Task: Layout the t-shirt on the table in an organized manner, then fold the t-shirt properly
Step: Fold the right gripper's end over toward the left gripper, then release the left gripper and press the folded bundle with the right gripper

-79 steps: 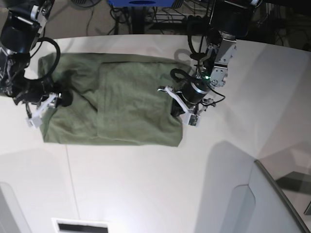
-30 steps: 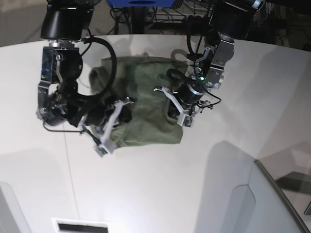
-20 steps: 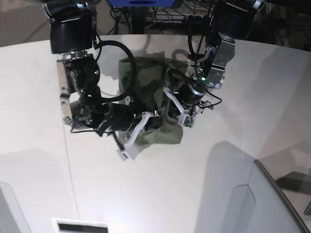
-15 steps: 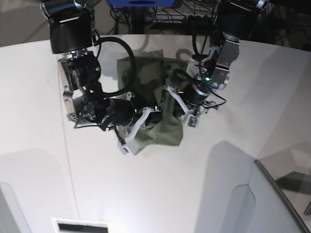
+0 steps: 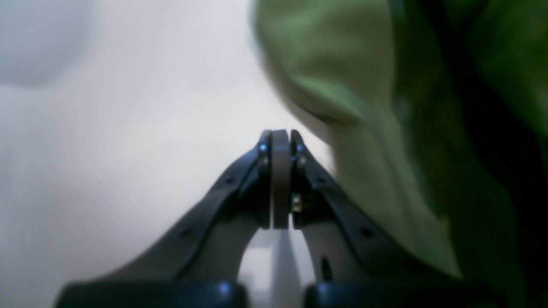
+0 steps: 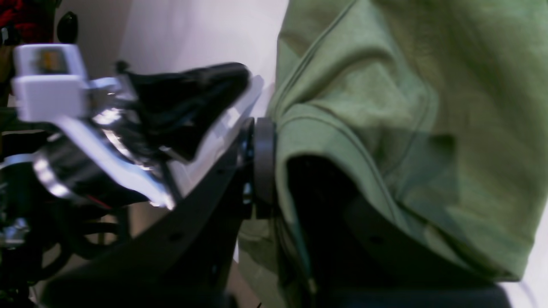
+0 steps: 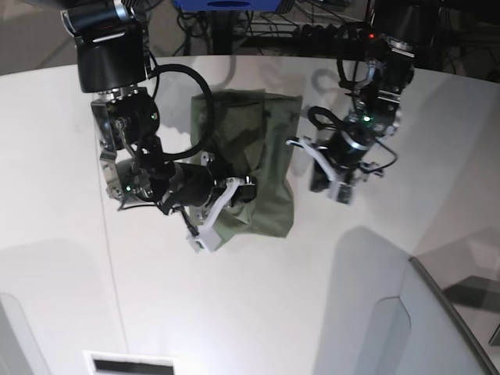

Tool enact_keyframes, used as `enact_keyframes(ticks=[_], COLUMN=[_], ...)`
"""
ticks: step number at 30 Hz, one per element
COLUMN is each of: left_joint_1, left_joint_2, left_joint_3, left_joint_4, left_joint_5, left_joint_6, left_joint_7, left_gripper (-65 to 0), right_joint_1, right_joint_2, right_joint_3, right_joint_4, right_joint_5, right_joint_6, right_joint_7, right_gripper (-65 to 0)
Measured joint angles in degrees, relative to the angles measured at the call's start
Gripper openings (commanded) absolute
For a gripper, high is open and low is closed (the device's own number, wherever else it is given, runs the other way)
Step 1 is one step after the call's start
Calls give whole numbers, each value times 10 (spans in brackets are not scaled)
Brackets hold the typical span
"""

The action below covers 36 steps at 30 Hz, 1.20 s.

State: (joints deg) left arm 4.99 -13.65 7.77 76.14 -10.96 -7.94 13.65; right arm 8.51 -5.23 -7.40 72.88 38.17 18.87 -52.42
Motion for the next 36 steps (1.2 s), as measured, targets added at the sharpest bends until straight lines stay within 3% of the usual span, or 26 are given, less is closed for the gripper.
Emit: enact_keyframes(ticks=[2,7,10,14,19,21,24,26,28,30,34,36], left_joint_1=[20,89,123,157,177,179,190,200,207,212,215,213], left_joint_2=[-1,-17,-21,-21,-16,-14,-16,-16,-16,-16,-16,-11], left_joint_3=[-49,-152,-203,-261,-328,-353,-389,-408,-420,-429,-430,-429], left_joint_4=[35,111,141,150,147,136,128,128,128,128,122,120], left_joint_5=[3,0,0,0,-1,-3,1,1,0,0,0,0], left_joint_6=[0,0,0,-7,-83,-85,-84,-84,-85,-84,-85,-84], left_joint_7=[28,85,86,85,85,82,84,83,82,83,82,83], left_gripper=[-650,-650,-650,-650,-650,-650,-650,-650,-650,-650,-650,-650], right_joint_1=[7,13,12,14,35,43,33,17,-8,-30,-38,-32], right_joint_2=[0,-10,-16,-16,-16,-14,22,63,96,116,130,128], right_joint_3=[0,0,-8,-67,-162,-179,-181,-177,-139,-101,-65,-64], right_joint_4=[-17,-56,-56,-54,-54,-28,67,130,170,179,145,106], right_joint_5=[3,4,6,5,56,60,65,73,68,63,67,68], right_joint_6=[0,0,1,1,3,-1,-3,-34,-101,-131,-130,-129], right_joint_7=[3,4,5,4,-1,-2,-2,3,-2,4,7,9], right_gripper=[-599,-359,-314,-315,-315,-315,-315,-317,-320,-378,-650,-626])
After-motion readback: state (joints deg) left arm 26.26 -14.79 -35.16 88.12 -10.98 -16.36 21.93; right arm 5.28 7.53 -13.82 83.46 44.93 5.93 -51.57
